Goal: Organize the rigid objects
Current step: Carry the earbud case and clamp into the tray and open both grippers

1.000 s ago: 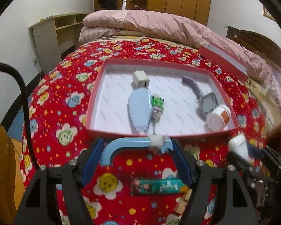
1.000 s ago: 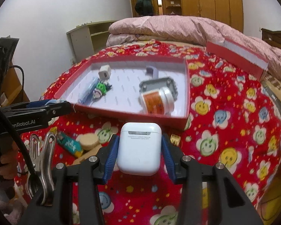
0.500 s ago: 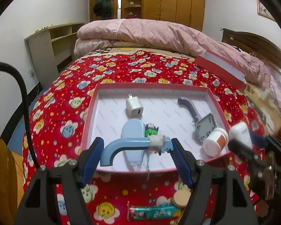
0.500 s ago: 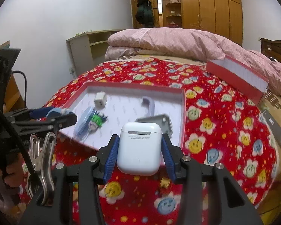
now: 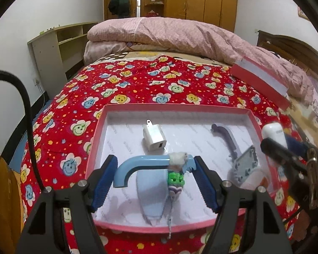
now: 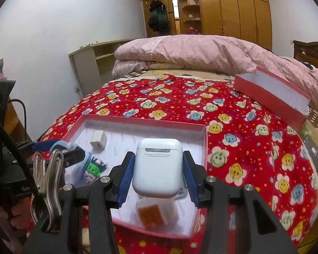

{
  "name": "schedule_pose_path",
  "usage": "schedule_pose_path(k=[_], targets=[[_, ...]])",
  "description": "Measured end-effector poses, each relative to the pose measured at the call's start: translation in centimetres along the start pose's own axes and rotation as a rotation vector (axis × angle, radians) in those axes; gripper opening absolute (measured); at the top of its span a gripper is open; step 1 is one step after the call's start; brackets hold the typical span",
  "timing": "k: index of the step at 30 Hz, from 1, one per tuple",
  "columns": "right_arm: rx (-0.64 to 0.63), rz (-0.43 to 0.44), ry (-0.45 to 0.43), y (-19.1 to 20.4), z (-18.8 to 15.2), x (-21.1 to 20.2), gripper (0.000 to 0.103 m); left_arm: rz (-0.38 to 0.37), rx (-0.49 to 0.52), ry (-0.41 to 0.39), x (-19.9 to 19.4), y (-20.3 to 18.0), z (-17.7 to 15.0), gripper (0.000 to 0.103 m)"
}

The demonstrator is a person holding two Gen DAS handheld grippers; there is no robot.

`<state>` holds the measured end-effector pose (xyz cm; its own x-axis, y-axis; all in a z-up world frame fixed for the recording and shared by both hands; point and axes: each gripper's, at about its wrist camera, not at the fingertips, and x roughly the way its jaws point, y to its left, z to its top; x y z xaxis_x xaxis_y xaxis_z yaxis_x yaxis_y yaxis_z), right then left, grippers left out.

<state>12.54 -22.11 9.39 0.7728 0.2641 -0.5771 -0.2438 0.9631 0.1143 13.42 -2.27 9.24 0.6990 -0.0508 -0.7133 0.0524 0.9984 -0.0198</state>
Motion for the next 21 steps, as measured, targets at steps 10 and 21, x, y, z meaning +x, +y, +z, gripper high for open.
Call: schedule_pose_path(k=[10,21], targets=[[0.023,-0.022,0.036,-1.1,-0.3,3.6,0.046,0.0,0.011,0.035,2.8,-0.7,0.1,0.076],[0.034,-0.017,0.046,-1.6,-0.9,4.9,0.046,0.016,0.036,0.036,4.4,-1.4,-0.1,0.076]])
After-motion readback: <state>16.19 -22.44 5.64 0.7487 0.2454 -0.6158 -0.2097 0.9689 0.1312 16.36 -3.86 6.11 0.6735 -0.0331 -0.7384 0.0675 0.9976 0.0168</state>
